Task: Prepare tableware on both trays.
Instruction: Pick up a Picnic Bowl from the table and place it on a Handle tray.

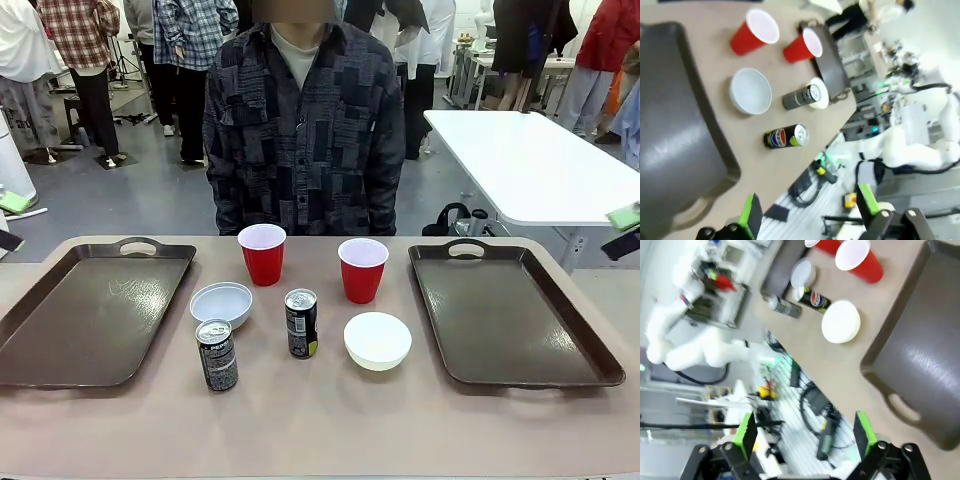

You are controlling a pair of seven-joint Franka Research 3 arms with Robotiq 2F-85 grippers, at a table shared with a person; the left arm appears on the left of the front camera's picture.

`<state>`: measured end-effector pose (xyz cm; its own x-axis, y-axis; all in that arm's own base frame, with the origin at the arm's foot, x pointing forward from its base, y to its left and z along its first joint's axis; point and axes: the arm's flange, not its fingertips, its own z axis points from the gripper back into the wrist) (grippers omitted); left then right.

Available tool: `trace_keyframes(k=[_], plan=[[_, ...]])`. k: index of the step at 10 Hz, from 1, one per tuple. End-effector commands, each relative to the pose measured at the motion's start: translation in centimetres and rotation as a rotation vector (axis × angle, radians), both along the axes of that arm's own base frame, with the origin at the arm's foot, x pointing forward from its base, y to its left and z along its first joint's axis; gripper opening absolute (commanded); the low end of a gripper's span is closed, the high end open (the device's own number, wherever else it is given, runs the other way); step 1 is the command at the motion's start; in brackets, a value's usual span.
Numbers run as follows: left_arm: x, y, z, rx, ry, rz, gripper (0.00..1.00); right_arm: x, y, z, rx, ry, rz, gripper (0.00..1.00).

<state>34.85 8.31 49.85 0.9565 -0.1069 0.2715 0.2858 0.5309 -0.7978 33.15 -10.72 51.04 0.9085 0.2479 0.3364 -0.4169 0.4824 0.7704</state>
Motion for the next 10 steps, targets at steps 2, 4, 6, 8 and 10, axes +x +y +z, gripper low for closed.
trace_keyframes(k=[2,4,6,8,10], plan=[[-0.5,3.1,-0.3,-0.006,0.035,0.094,1.00,1.0,-3.2,-1.4,0.035,0.089,-0.120,1.00],[-1.0,4.3,-0.7,0.015,0.046,0.129,1.00,0.2,-4.4,-2.1,0.008,0.109,-0.186,1.00],[-1.8,5.5,-0.8,0.018,0.025,0.161,1.00,-0.8,-5.5,-2.5,-0.003,0.120,-0.222,1.00],[-2.3,5.8,0.0,0.040,-0.009,0.186,1.00,-1.5,-6.4,-3.0,-0.001,0.125,-0.246,1.00],[-2.9,5.9,0.5,0.077,-0.030,0.208,1.00,-1.7,-7.3,-3.5,0.003,0.136,-0.288,1.00]])
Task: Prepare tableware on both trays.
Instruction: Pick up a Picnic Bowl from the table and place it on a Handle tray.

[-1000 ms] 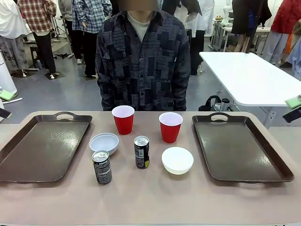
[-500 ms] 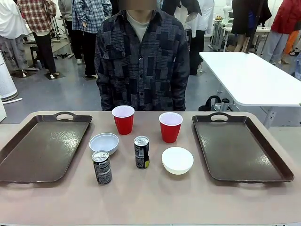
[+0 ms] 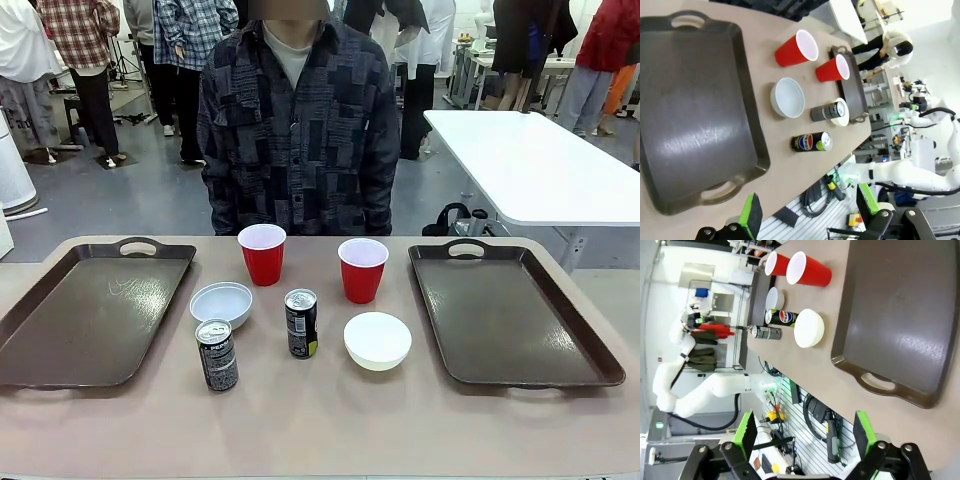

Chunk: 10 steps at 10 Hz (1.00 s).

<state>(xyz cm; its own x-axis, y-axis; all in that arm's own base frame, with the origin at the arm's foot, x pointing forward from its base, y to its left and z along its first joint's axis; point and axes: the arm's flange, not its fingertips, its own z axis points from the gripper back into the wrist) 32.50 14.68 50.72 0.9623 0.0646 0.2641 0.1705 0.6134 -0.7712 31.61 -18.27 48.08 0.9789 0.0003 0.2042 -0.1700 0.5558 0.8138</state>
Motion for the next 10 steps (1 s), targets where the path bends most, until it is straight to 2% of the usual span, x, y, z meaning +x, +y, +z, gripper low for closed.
trace_keyframes(k=[1,3,4,10], plan=[[-0.24,-0.16,-0.47,0.043,-0.036,0.018,1.00,0.05,0.15,-0.63,-0.004,-0.001,-0.049,1.00],[-0.51,0.08,-0.67,0.104,-0.050,0.002,1.00,0.34,0.33,-0.58,-0.037,-0.020,-0.058,1.00],[-0.02,0.22,0.32,0.023,-0.016,0.018,1.00,-0.11,-0.50,-0.28,-0.007,0.001,-0.024,1.00],[-0.02,0.22,0.32,0.023,-0.016,0.018,1.00,-0.11,-0.50,-0.28,-0.007,0.001,-0.024,1.00]])
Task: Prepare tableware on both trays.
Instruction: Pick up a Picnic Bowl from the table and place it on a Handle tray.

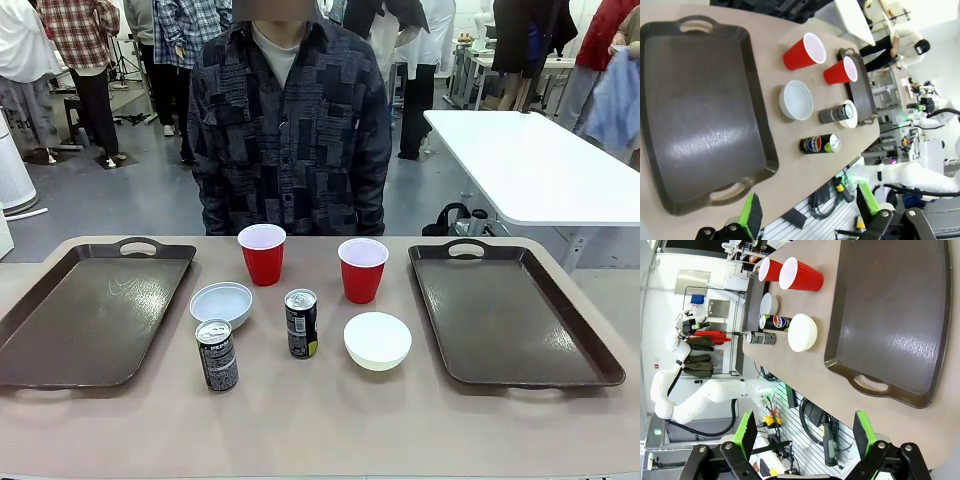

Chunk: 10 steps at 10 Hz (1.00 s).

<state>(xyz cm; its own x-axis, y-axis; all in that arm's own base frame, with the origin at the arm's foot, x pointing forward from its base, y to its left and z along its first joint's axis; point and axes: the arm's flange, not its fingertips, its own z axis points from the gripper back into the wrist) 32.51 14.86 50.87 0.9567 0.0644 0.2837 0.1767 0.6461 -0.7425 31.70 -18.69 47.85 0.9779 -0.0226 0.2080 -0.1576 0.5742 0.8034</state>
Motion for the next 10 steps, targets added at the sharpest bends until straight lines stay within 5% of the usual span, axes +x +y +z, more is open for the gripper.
trace_keyframes(k=[1,10], plan=[[-0.03,0.04,0.18,-0.018,0.001,0.007,1.00,-0.20,-0.08,-0.06,0.010,0.004,0.003,1.00],[-0.03,0.04,0.18,-0.018,0.001,0.007,1.00,-0.20,-0.08,-0.06,0.010,0.004,0.003,1.00]])
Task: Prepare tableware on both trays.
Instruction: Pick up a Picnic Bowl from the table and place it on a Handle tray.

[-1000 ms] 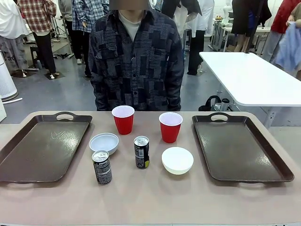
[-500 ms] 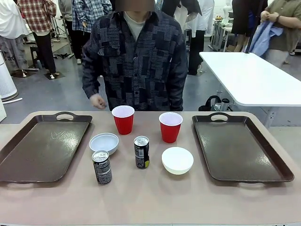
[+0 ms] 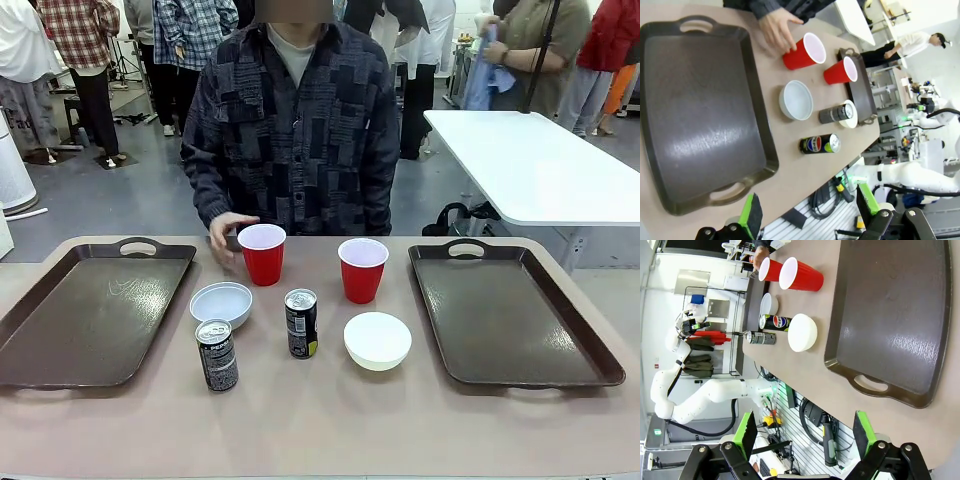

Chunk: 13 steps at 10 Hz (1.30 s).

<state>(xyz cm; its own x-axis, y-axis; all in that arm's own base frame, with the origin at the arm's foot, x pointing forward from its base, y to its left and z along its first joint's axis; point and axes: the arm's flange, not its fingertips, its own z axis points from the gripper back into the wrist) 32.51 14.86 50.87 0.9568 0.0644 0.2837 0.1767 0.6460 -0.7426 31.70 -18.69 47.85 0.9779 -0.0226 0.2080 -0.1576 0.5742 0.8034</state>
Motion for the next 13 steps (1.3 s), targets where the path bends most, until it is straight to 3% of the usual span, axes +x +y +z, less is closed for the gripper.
trace_keyframes(k=[1,4,6,9,12,13], plan=[[0.0,0.0,0.2,-0.017,0.001,0.007,1.00,-0.2,-0.1,-0.1,0.010,0.004,0.003,1.00],[0.0,0.0,0.2,-0.017,0.001,0.007,1.00,2.1,2.7,1.3,-0.114,0.046,-0.068,1.00],[0.0,0.0,0.2,-0.017,0.001,0.007,1.00,5.8,8.3,1.8,-0.279,0.162,-0.047,1.00],[0.0,0.0,0.2,-0.017,0.001,0.007,1.00,7.9,19.4,2.5,-0.477,0.200,-0.033,1.00],[0.0,0.0,0.2,-0.017,0.001,0.007,1.00,7.1,27.2,0.7,-0.666,0.214,-0.025,1.00],[0.0,0.0,0.2,-0.017,0.001,0.007,1.00,6.7,31.7,-4.1,-0.834,0.138,-0.030,1.00]])
